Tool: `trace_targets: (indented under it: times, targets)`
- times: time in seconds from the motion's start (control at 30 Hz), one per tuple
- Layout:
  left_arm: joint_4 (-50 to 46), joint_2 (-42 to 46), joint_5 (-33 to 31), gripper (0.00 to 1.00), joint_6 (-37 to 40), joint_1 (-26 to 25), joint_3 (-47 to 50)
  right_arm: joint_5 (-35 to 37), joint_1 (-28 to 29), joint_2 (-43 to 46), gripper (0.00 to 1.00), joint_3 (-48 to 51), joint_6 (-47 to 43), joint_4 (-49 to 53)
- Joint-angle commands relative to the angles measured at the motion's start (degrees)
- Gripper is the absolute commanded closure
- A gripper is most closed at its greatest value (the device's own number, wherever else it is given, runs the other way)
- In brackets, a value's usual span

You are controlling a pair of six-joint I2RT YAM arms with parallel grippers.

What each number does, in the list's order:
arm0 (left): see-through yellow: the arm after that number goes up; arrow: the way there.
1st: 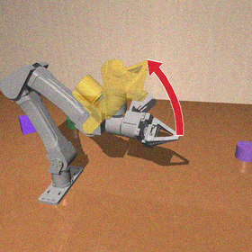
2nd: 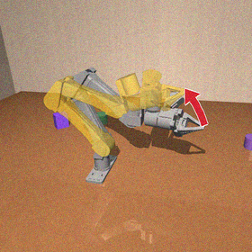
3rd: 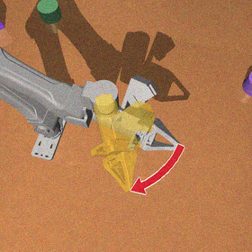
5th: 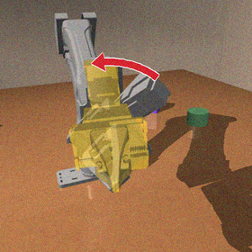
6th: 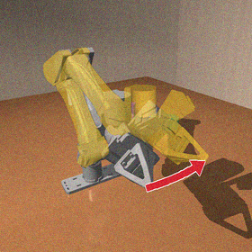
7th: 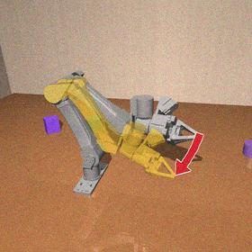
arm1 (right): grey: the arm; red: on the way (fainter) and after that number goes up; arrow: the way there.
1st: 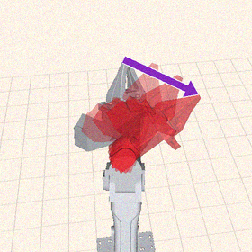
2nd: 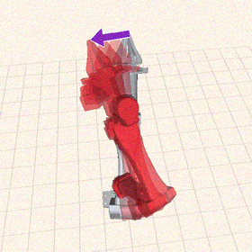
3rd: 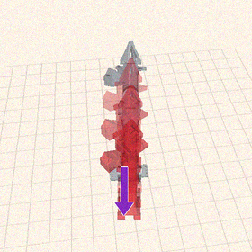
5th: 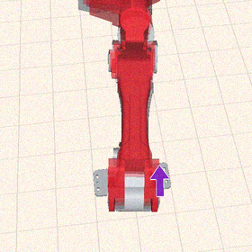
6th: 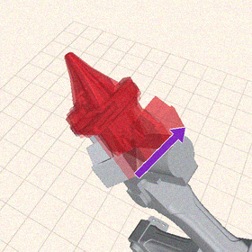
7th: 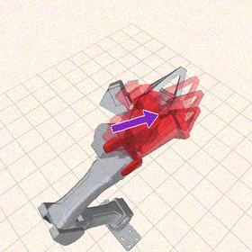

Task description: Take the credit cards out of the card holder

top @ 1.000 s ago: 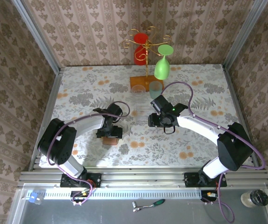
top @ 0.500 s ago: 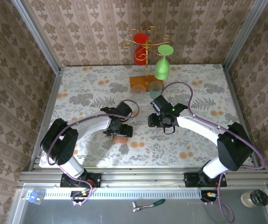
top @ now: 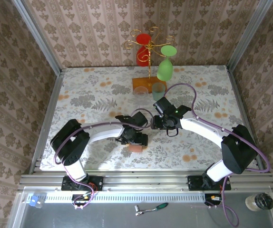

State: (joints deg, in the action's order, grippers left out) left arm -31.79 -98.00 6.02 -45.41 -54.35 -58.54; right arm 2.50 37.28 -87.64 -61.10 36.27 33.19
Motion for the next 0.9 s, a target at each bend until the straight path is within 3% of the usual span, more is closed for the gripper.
trace_targets:
  times: [0.0,0.3,0.57,0.87]
  targets:
    - [1.9,0.0,1.7,0.12,-3.7,-1.1,-0.5,0.1,0.3,0.1,0.42,-1.0,0.6,1.0]
    - [7.1,3.7,4.2,0.12,-7.2,-1.6,3.2,0.4,0.3,1.4,0.42,-0.9,0.7,1.7]
    - [10.1,5.6,5.4,0.19,-9.2,-1.8,6.0,1.2,0.3,2.9,0.42,0.0,1.2,2.6]
    - [11.2,10.5,3.6,0.20,-10.0,-0.2,9.1,0.4,1.3,4.5,0.44,0.7,2.5,4.1]
